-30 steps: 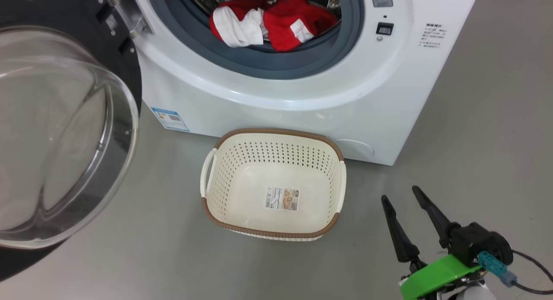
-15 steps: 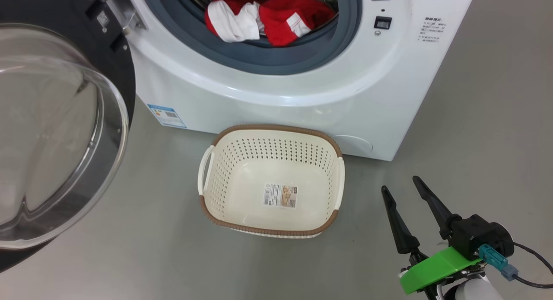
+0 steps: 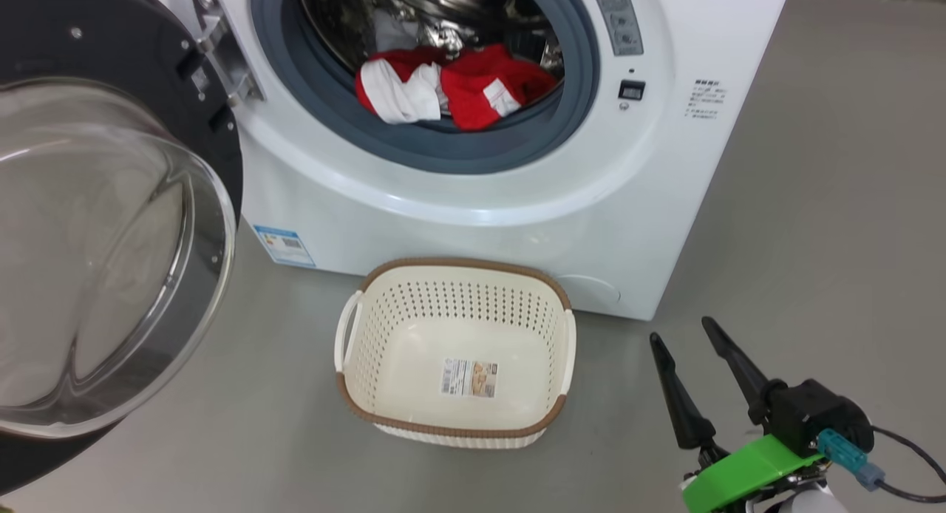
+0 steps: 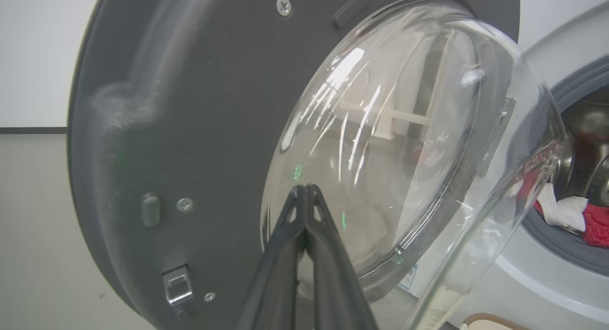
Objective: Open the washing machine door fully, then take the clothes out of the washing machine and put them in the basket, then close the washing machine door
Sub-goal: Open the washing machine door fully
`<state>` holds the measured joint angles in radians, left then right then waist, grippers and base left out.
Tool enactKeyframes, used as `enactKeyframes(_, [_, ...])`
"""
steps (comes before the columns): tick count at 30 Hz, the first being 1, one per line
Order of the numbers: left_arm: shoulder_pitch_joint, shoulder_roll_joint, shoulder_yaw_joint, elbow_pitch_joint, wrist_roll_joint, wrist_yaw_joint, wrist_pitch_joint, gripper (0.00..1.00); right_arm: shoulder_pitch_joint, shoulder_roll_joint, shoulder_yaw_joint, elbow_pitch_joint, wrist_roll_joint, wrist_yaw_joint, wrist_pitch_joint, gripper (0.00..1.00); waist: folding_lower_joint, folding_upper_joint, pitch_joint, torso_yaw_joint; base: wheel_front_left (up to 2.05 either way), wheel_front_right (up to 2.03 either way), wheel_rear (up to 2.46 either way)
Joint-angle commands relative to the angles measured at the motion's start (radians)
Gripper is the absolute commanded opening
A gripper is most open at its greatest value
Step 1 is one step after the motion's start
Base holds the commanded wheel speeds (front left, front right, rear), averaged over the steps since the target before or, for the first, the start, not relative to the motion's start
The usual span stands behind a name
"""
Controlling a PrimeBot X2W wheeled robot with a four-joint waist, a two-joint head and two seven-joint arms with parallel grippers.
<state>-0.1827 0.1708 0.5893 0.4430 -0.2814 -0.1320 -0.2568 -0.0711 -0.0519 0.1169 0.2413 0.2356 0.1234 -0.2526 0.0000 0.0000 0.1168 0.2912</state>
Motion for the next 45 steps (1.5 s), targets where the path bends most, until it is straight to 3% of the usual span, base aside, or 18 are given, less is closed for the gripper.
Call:
enactKeyframes(1, [0.017,0.036,0.013,-0.045,-0.005,0.001,-0.005,0.05,0.002,0.002,0.028,-0.021,0.007,0.007,-0.009,1.0,0.0,0.0,-0.028,-0.005,0.0,0.0,0.0])
enactKeyframes(4, [0.061,0.016,-0.009,-0.088,0.014,0.001,-0.005,0.24,0.02,0.002,0.031,-0.02,0.014,0.007,-0.009,1.0,0.0,0.0,-0.054,-0.014,0.0,0.0,0.0])
enactKeyframes(7, [0.089,-0.004,-0.029,-0.122,0.014,0.001,-0.005,0.31,0.032,0.002,0.027,-0.023,0.021,0.007,-0.009,1.0,0.0,0.0,-0.068,-0.025,0.0,0.0,0.0])
enactKeyframes(10, [0.139,-0.026,-0.088,-0.176,0.006,0.001,-0.005,0.49,0.046,0.002,0.019,-0.03,0.029,0.007,-0.009,1.0,0.0,0.0,-0.08,-0.045,0.0,0.0,0.0])
enactKeyframes(14, [0.187,-0.05,-0.128,-0.223,-0.008,0.001,-0.005,0.99,0.06,0.002,0.01,-0.033,0.035,0.007,-0.009,1.0,0.0,0.0,-0.093,-0.077,0.0,0.0,0.0])
enactKeyframes(19, [0.228,-0.059,-0.22,-0.26,-0.032,0.001,-0.005,1.0,0.071,0.002,-0.008,-0.04,0.037,0.007,-0.009,1.0,0.0,0.0,-0.099,-0.12,0.0,0.0,0.0])
enactKeyframes(32, [0.259,-0.02,-0.416,-0.341,-0.115,0.001,-0.005,1.0,0.071,0.002,-0.06,-0.056,0.049,0.007,-0.009,1.0,0.0,0.0,-0.081,-0.238,0.0,0.0,0.0])
enactKeyframes(45, [0.252,-0.02,-0.514,-0.366,-0.144,0.001,-0.005,1.0,0.082,0.002,-0.133,-0.082,0.049,0.007,-0.009,1.0,0.0,0.0,-0.063,-0.305,0.0,0.0,0.0])
